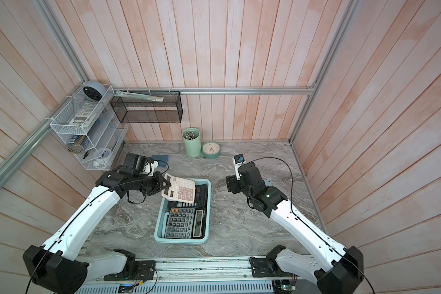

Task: Put the calculator in the storage box
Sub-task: Place the calculator in the storage box.

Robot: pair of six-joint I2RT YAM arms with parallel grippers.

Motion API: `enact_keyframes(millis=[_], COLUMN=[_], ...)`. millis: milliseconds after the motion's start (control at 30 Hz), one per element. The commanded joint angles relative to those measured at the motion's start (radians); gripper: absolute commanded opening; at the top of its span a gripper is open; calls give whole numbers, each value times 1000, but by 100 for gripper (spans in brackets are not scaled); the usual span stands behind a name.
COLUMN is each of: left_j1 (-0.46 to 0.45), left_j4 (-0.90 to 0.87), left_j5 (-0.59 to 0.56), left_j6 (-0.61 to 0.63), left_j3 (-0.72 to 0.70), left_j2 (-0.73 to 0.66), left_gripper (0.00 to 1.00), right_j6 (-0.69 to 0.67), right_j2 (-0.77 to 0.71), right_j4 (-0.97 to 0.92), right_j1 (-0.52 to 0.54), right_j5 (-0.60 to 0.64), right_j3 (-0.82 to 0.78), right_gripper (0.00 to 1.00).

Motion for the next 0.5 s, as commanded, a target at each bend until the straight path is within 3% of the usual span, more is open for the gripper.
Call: enact_keyframes(millis=[0, 167, 467], left_j1=[-7, -10, -18], left_j4=[34, 60, 132], left_j5=[39, 31, 64], left_j6=[65, 92, 87], left_j3=[-11, -16, -26], left_j2=[22, 73, 164], left_gripper=[0, 0, 0], right_j6=[170, 224, 253], right_j2=[10, 10, 20], right_j4=[-51, -33, -45], right_j1=[-85, -186, -279], right_j5=[-240, -339, -378], right_j3=[-34, -67, -85], right_gripper=[80, 81, 82])
